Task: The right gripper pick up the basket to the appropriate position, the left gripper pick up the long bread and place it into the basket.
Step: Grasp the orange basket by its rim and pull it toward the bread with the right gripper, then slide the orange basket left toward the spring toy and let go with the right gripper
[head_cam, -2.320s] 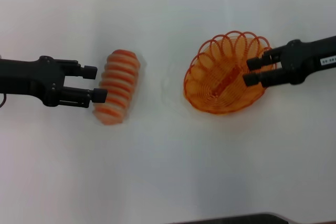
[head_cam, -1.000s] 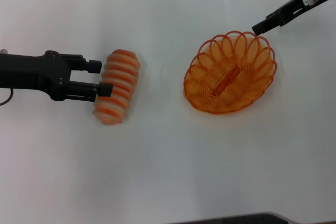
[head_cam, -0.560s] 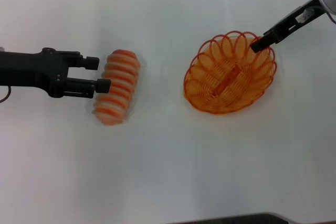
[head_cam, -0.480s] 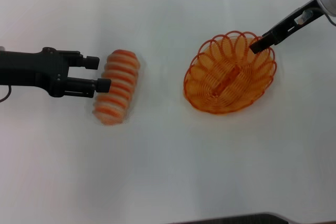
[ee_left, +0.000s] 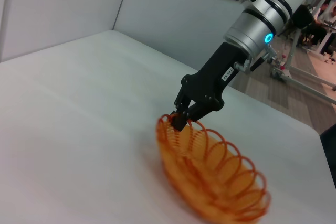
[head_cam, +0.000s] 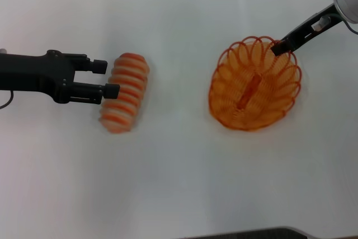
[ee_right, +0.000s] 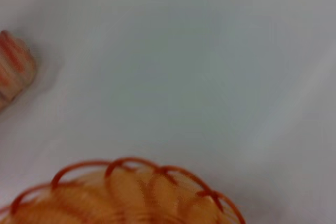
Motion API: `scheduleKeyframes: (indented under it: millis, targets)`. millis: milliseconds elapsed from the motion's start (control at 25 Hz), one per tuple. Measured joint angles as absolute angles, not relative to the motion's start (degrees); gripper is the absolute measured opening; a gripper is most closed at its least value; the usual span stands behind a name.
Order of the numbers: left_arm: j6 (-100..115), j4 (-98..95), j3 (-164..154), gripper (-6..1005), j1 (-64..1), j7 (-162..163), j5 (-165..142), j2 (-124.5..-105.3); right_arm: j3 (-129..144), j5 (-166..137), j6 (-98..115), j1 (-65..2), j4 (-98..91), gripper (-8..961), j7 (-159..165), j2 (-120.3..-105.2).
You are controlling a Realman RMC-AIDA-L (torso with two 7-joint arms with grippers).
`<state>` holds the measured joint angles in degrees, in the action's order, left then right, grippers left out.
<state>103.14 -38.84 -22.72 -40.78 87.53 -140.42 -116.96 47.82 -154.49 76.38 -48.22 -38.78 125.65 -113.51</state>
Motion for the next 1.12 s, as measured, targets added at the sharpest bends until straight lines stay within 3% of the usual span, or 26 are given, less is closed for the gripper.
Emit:
scheduleKeyframes:
  millis: [80, 760, 1120]
  targets:
    - [103.11, -38.89, -22.75, 781, -40.78, 87.37, -140.42, -117.04, 47.62, -154.42, 76.45, -48.10, -38.77, 92, 125.64, -113.48]
    - [103.45, -38.89, -22.76, 777, -40.78, 86.93, -140.45, -116.99, 36.15, -140.40, 80.60, -42.82, -38.77, 75, 128.78, -111.43]
    - [103.11, -38.85, -23.50, 778, -41.26, 86.83, -140.48, -116.73, 30.85, -129.97, 78.84, -35.48, -34.38, 70, 130.65, -113.94]
